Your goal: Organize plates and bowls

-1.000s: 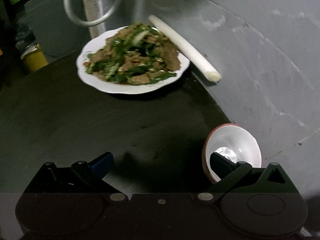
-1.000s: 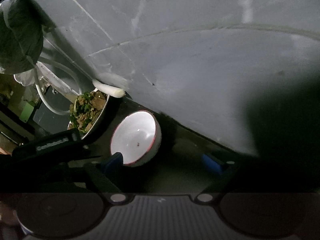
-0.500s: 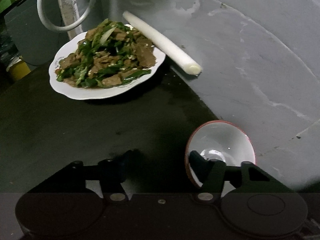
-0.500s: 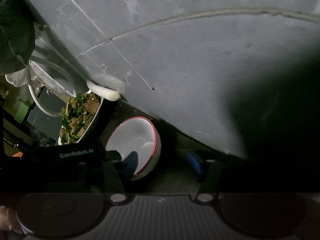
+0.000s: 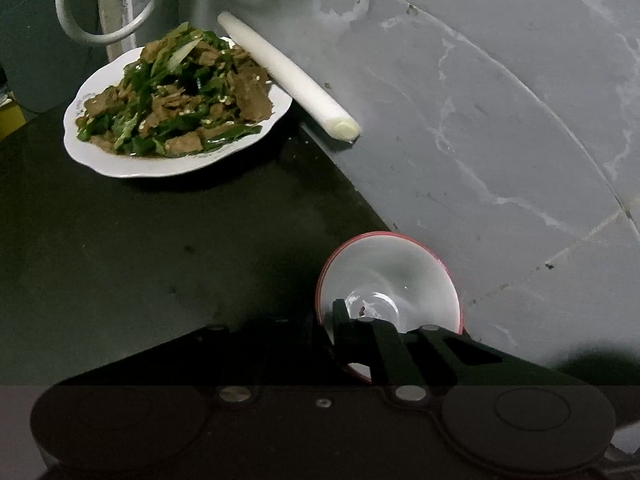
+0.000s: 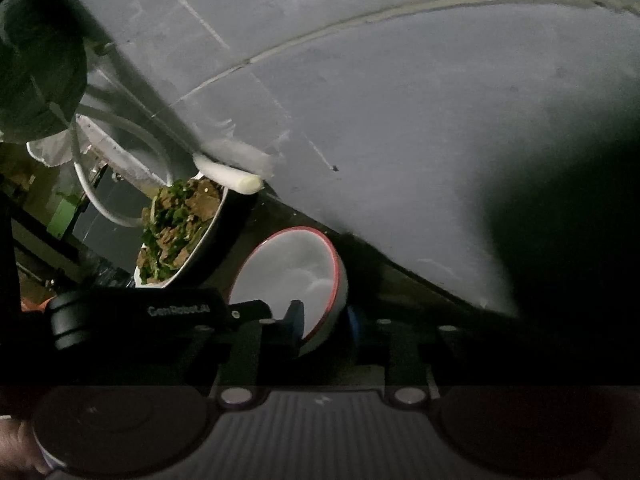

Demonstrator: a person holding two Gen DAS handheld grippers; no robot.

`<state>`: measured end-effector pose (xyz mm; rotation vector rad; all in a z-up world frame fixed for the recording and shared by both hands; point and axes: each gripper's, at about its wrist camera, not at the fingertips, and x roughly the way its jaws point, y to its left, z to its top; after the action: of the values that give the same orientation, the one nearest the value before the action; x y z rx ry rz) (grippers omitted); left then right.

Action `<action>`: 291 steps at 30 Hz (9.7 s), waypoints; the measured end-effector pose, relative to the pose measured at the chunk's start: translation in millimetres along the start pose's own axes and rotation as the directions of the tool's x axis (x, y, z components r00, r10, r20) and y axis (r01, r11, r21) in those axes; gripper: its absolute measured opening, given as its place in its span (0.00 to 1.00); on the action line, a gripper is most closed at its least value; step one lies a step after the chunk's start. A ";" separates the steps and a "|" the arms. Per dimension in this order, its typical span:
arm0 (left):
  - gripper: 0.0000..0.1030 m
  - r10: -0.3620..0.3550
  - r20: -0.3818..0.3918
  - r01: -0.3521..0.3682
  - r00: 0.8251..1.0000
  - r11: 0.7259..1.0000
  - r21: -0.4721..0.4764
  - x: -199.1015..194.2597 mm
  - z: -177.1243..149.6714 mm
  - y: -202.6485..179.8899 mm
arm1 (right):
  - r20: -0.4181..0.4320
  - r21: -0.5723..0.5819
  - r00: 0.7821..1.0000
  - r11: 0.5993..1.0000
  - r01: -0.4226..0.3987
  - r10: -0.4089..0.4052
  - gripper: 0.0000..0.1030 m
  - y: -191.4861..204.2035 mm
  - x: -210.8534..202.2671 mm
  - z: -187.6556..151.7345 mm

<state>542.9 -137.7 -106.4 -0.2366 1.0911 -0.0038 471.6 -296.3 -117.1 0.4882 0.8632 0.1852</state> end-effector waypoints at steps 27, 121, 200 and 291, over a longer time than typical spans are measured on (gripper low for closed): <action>0.08 0.011 0.115 -0.001 0.993 0.996 -0.084 -111.4 -81.5 35.9 | -0.004 -0.158 0.998 0.986 -0.060 0.061 0.24 43.8 -75.4 -58.9; 0.18 0.061 0.037 -0.051 0.997 0.975 -0.215 -246.7 -303.2 99.1 | -0.323 -0.498 0.945 0.858 -0.123 -0.052 0.24 110.5 -216.3 -253.0; 0.99 0.272 0.149 -0.229 0.951 0.939 -0.257 -302.5 -382.5 142.1 | -0.077 -0.400 0.993 0.915 0.053 -0.091 1.00 47.9 -277.2 -273.4; 0.99 0.263 -0.073 -0.272 0.962 0.940 -0.206 -251.3 -324.9 121.2 | -0.287 -0.746 0.958 0.626 -0.228 0.007 1.00 65.8 -209.1 -217.8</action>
<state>127.2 -50.9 -51.7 -0.2807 1.1614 0.3563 173.1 -238.4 -62.1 -0.3184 0.9131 0.7317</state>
